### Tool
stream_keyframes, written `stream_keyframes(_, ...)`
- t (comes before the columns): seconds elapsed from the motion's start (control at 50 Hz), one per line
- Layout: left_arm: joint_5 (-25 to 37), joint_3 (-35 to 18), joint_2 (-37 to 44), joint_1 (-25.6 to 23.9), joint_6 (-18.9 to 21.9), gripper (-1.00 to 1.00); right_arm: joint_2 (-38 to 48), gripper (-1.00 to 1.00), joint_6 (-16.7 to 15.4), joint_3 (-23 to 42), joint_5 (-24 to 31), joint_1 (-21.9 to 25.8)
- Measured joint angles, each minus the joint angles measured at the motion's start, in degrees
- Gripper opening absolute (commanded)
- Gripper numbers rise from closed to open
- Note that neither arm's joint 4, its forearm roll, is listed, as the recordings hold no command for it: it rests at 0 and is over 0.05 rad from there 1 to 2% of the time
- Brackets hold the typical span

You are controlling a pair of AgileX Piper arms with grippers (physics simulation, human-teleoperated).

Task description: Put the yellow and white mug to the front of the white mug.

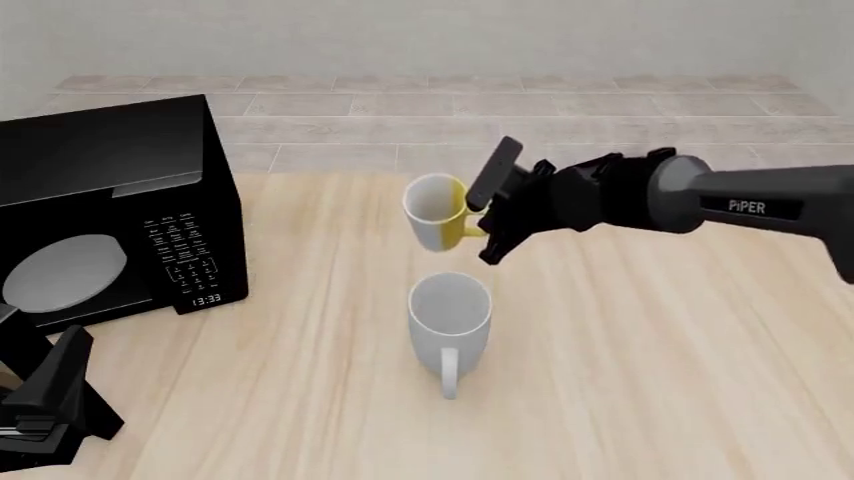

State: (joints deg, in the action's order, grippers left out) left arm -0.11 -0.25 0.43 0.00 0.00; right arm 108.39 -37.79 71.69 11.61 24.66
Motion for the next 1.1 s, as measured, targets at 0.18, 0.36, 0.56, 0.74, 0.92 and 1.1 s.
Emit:
stream_keyframes(0.18, 0.00, 0.00, 0.00, 0.00, 0.00, 1.00, 1.09, -1.00, 0.56, -1.05, -1.09, -0.56)
stream_keyframes(0.36, 0.00, 0.00, 0.00, 0.00, 0.00, 1.00, 1.91, -1.00, 1.01, -1.62, -1.75, -1.02)
stream_keyframes(0.56, 0.00, 0.00, 0.00, 0.00, 0.00, 1.00, 3.02, -1.00, 1.27, -2.03, -2.33, -1.44)
stream_keyframes(0.74, 0.00, 0.00, 0.00, 0.00, 0.00, 1.00, 4.38, -1.00, 1.35, -1.98, -2.50, -1.95)
stream_keyframes(0.92, 0.00, 0.00, 0.00, 0.00, 0.00, 1.00, 5.18, -1.00, 1.83, -1.75, -2.49, -2.54)
stream_keyframes(1.1, 0.00, 0.00, 0.00, 0.00, 0.00, 1.00, 5.83, -1.00, 2.18, -1.55, -2.41, -3.14)
